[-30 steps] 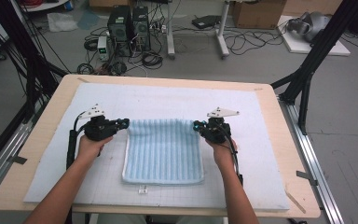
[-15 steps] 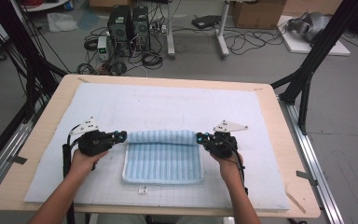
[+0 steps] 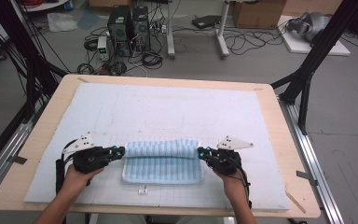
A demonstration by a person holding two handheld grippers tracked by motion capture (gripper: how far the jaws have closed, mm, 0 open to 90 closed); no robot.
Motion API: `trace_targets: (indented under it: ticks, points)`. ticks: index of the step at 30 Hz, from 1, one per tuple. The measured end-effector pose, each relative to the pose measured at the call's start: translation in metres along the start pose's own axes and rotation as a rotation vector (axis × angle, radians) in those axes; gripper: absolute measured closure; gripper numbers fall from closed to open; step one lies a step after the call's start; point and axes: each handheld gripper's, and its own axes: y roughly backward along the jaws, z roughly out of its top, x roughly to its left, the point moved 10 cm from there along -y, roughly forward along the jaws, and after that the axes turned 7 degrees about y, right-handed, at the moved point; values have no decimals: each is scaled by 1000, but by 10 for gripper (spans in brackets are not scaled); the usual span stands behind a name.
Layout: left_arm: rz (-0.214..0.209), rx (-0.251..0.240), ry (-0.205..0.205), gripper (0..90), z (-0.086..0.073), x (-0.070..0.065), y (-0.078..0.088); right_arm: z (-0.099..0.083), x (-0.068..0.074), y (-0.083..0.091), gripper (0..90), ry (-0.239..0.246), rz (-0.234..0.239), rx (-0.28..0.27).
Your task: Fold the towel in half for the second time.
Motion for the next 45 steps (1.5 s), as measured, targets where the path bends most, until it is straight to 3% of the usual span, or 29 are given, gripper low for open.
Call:
trace_targets:
  ticks: [10,20,23,25,29,33,36,39,43,45]
  points:
    - [-47,28,-11,865,-13,-20,11,-6,20,21,860,23,20,-12]
    - [-79,115,-13,863,-37,-32,13,-26,38,32,857,77,18,59]
    - [-54,122,-5,812,-38,-28,12,-32,40,31,797,100,7,95]
    - [-25,103,29,638,-33,-25,12,-30,39,31,712,89,6,89]
    - [28,32,23,546,-14,-19,11,-17,38,34,634,61,5,32]
    - [45,20,30,538,-1,-15,-1,-10,36,19,596,79,-12,59]
    - [54,67,25,528,-6,-17,-18,-10,37,0,558,92,-23,104]
    - [80,142,-20,497,-21,-20,-33,-17,40,-17,489,120,-29,160]
    - [169,231,-93,472,-37,-13,-39,-28,49,-26,364,132,-19,217]
    - [200,242,-123,470,-39,-9,-39,-32,53,-27,341,160,-17,235]
